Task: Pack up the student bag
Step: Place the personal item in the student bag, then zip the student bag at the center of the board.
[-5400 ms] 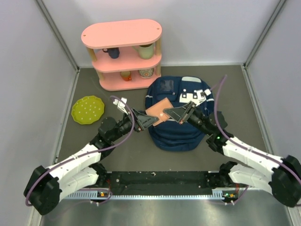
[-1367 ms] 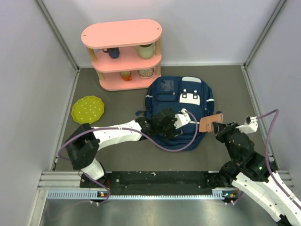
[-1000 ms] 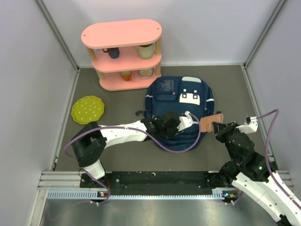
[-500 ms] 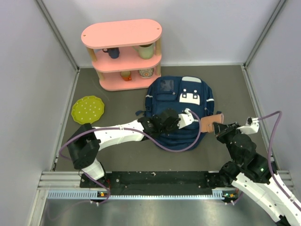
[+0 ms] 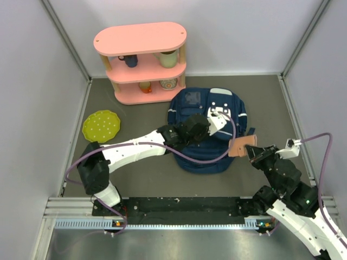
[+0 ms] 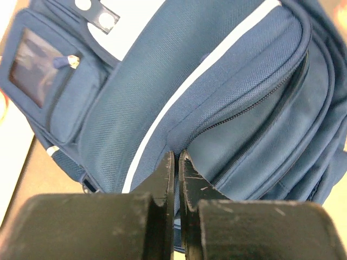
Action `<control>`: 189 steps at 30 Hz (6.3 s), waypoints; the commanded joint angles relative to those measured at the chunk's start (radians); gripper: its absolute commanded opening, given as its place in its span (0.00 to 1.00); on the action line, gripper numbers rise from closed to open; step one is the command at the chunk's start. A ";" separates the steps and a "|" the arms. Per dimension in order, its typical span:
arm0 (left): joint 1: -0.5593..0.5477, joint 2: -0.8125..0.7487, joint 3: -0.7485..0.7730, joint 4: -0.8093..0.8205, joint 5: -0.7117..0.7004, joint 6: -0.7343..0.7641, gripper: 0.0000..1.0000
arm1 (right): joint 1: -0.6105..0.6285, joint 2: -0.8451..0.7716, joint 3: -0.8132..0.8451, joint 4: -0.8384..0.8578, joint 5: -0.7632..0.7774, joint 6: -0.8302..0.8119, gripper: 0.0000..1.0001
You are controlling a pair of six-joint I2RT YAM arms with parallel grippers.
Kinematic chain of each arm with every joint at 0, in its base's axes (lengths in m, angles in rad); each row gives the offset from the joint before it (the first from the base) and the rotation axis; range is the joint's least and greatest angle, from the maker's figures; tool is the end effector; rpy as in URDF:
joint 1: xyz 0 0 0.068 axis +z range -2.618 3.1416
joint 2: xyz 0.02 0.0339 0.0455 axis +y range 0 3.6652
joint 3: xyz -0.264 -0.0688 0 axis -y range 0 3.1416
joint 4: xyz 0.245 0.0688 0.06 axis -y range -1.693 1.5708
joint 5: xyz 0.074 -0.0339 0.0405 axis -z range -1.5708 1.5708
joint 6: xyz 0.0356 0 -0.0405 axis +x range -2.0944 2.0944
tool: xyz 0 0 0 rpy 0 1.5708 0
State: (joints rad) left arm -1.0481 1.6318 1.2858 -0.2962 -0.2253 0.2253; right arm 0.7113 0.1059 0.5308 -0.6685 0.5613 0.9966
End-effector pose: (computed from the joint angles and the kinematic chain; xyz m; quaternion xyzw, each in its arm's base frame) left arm 0.1936 -0.3201 0.2853 0.4878 0.7443 -0.0858 0.4480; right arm 0.0556 0.0229 0.2719 0.2765 0.7250 0.3028 0.5534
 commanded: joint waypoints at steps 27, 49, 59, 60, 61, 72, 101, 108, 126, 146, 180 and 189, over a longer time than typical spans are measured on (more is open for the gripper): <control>-0.003 0.016 0.382 -0.161 0.167 -0.428 0.00 | -0.004 0.336 -0.238 0.661 -0.327 0.281 0.00; -0.013 -0.021 0.391 -0.142 0.152 -0.457 0.00 | -0.088 0.919 -0.212 1.132 -0.142 0.330 0.09; -0.012 -0.027 0.346 -0.135 0.133 -0.457 0.00 | -0.150 0.827 -0.235 0.988 -0.230 0.220 0.60; -0.012 -0.024 0.343 -0.130 0.133 -0.460 0.00 | -0.151 0.775 -0.232 0.960 -0.227 0.194 0.66; -0.012 -0.024 0.337 -0.127 0.133 -0.460 0.00 | -0.150 0.744 -0.230 0.927 -0.222 0.186 0.74; -0.007 -0.013 0.325 -0.115 0.145 -0.469 0.00 | -0.150 0.557 -0.250 0.728 -0.264 0.169 0.45; 0.002 -0.046 0.244 -0.070 0.167 -0.515 0.00 | -0.151 0.625 -0.149 0.742 -0.107 0.065 0.70; 0.005 -0.038 0.241 -0.064 0.165 -0.518 0.00 | -0.151 0.462 -0.180 0.598 -0.173 0.056 0.76; 0.083 -0.243 -0.031 -0.041 0.162 -0.579 0.85 | -0.150 -0.083 -0.106 -0.129 -0.307 0.119 0.75; 0.370 -0.125 -0.270 0.289 0.668 -0.716 0.82 | -0.197 0.442 0.002 0.148 -0.204 0.004 0.94; 0.260 -0.093 -0.387 0.442 0.586 -0.960 0.00 | -0.486 1.005 0.207 0.557 -0.655 -0.357 0.37; 0.217 -0.188 -0.480 0.456 0.393 -1.121 0.00 | -0.529 1.095 0.297 0.548 -0.820 -0.453 0.55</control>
State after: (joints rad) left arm -0.7952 1.5112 0.8410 0.1062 0.1555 -0.8150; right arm 0.1967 1.1751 0.7372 -0.2070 -0.0509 0.6022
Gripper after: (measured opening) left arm 0.036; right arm 0.471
